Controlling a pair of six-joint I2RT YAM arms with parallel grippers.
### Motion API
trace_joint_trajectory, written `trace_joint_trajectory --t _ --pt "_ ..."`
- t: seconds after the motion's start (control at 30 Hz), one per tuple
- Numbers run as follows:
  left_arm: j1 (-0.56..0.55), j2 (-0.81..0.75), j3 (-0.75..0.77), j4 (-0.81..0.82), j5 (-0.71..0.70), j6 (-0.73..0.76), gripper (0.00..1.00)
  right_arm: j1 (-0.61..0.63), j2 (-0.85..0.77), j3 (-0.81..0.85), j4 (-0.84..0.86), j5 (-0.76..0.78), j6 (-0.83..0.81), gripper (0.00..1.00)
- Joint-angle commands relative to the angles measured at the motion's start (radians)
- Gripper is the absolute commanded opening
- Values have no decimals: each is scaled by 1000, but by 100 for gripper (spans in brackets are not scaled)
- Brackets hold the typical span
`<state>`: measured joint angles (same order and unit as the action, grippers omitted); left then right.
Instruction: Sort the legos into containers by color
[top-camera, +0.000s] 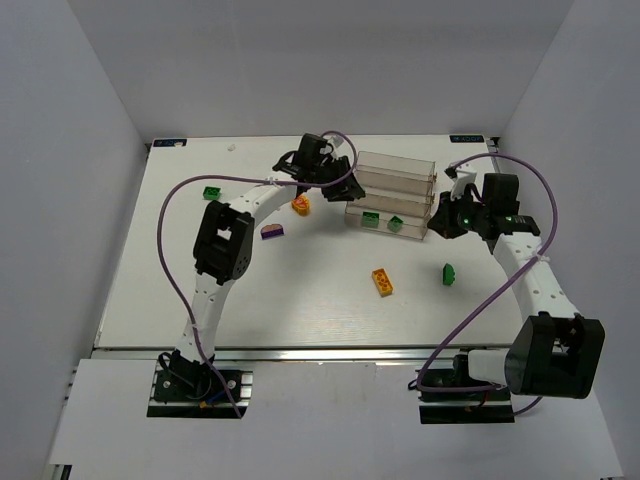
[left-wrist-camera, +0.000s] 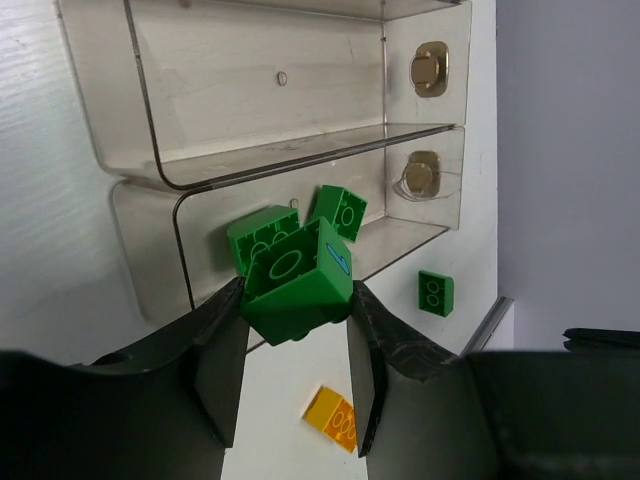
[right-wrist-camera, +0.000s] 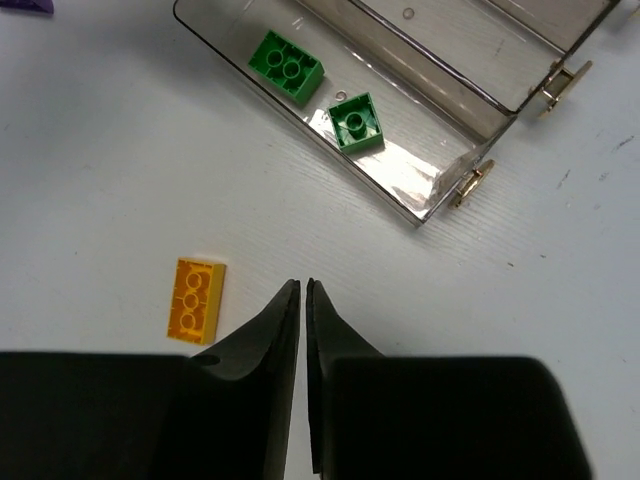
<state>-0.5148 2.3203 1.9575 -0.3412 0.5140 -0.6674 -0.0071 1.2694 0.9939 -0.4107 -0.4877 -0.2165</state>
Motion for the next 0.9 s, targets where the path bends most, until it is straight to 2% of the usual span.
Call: trace_joint_trajectory --t 0.0,0.07,0.1,0.27,0.43,0.6,0.73,0.83,0.87 --pt "-22 -19 69 -36 27 17 12 -14 -28 -15 27 1 6 13" --pt "-31 -30 40 -38 21 22 19 -16 -30 -20 30 0 6 17" --pt "-31 -35 23 -38 17 26 29 -19 -30 -21 30 1 6 22" --pt "-31 -47 -6 -44 3 37 56 -21 -22 -26 32 -5 0 36" --pt "-40 -30 29 -64 -6 42 68 -22 -13 -21 21 -12 -24 52" --pt "-40 -27 61 -65 -6 37 68 -22 -16 -20 -2 -20 -58 58" --pt "-31 -82 83 -22 -11 17 61 -22 -15 -41 -8 53 -55 62" --pt "-11 -162 60 2 -34 6 36 -24 14 -52 -39 142 -46 60" --pt "-11 -189 43 5 -43 9 22 -25 24 -52 -49 165 -41 59"
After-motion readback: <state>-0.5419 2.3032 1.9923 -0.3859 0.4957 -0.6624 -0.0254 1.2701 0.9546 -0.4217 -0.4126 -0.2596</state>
